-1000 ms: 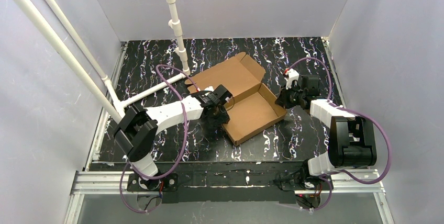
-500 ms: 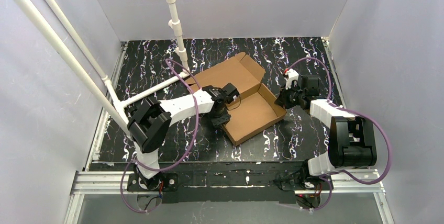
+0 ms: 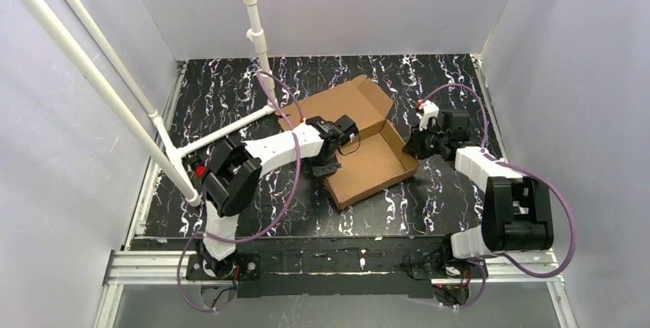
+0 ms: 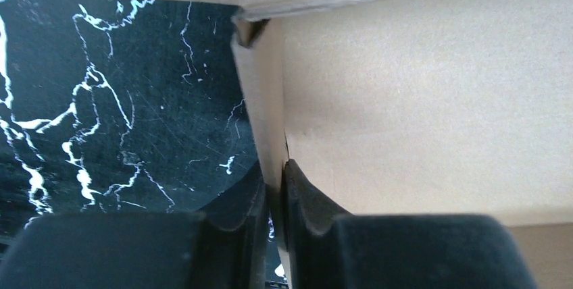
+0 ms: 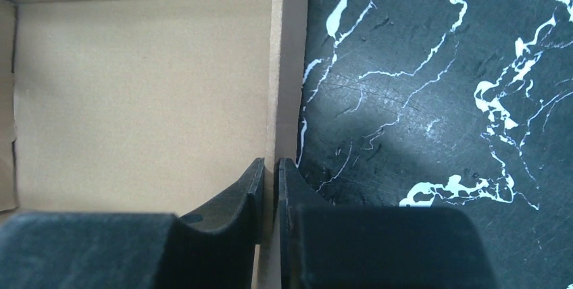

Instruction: Fold the paper box

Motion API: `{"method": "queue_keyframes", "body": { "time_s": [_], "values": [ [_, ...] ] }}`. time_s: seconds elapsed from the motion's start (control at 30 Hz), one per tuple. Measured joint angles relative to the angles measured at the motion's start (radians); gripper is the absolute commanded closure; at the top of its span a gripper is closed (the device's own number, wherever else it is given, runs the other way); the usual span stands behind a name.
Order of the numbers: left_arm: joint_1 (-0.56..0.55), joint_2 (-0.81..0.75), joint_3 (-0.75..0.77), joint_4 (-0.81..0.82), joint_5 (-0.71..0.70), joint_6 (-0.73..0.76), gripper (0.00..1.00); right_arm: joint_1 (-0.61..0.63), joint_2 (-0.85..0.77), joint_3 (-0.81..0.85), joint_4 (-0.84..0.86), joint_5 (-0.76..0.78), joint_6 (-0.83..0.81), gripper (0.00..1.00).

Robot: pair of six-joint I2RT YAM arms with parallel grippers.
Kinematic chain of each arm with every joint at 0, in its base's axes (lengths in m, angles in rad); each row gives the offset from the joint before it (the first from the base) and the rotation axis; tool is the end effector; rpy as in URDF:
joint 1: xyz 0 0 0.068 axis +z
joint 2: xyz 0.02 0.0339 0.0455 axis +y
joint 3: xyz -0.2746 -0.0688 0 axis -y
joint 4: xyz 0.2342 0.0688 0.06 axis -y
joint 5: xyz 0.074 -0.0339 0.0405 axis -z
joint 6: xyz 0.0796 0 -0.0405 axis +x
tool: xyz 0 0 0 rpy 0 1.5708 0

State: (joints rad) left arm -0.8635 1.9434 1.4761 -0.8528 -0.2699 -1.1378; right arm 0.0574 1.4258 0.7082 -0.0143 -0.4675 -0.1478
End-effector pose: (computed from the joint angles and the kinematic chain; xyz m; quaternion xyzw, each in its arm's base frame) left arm 0.2718 -0.2853 0.1713 -0.1511 0.9716 -0.0322 0.1792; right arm 0.3016 0.0533 0.1795 -0.1848 0.8741 0.1934 0.4053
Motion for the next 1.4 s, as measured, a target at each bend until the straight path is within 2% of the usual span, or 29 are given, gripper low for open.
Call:
{"method": "queue_keyframes", "body": {
  "time_s": [0.1, 0.17, 0.5, 0.57, 0.63, 0.67, 0.7, 0.83, 1.03, 1.3, 1.4],
  "values": [
    [-0.003, 0.0, 0.006, -0.012, -0.021, 0.037, 0.58, 0.0, -0.032, -0.003, -0.006, -0.019, 0.011, 0.77],
    [-0.006, 0.0, 0.003, -0.014, -0.028, 0.059, 0.53, 0.002, -0.047, -0.003, -0.005, -0.035, 0.014, 0.77],
    [-0.002, -0.004, -0.082, 0.031, -0.01, 0.079, 0.49, 0.003, -0.047, -0.003, -0.006, -0.075, 0.018, 0.77],
    [0.0, -0.006, -0.082, 0.037, 0.001, 0.073, 0.54, 0.003, -0.045, -0.003, -0.006, -0.076, 0.018, 0.77],
    [0.0, -0.01, -0.082, 0.038, 0.013, 0.063, 0.83, 0.003, -0.043, -0.003, -0.006, -0.079, 0.018, 0.74],
    [0.0, -0.01, -0.082, 0.038, 0.018, 0.056, 0.94, 0.003, -0.043, -0.003, -0.006, -0.08, 0.018, 0.72],
    [0.0, -0.011, -0.082, 0.035, 0.019, 0.052, 1.0, 0.004, -0.043, -0.003, -0.006, -0.079, 0.018, 0.68],
    [0.006, -0.018, -0.082, 0.053, 0.021, 0.051, 1.0, 0.016, -0.042, -0.003, -0.007, -0.083, 0.005, 0.58],
    [-0.006, -0.018, -0.074, 0.034, 0.001, 0.053, 1.0, 0.072, -0.037, -0.003, -0.018, -0.03, -0.071, 0.55],
    [-0.013, -0.016, -0.002, 0.006, -0.068, 0.061, 1.0, 0.097, -0.037, -0.002, -0.097, 0.039, -0.182, 0.39],
    [-0.016, -0.003, 0.045, -0.003, -0.093, 0.066, 1.0, 0.103, -0.039, -0.002, -0.114, 0.085, -0.221, 0.39]
  ]
}}
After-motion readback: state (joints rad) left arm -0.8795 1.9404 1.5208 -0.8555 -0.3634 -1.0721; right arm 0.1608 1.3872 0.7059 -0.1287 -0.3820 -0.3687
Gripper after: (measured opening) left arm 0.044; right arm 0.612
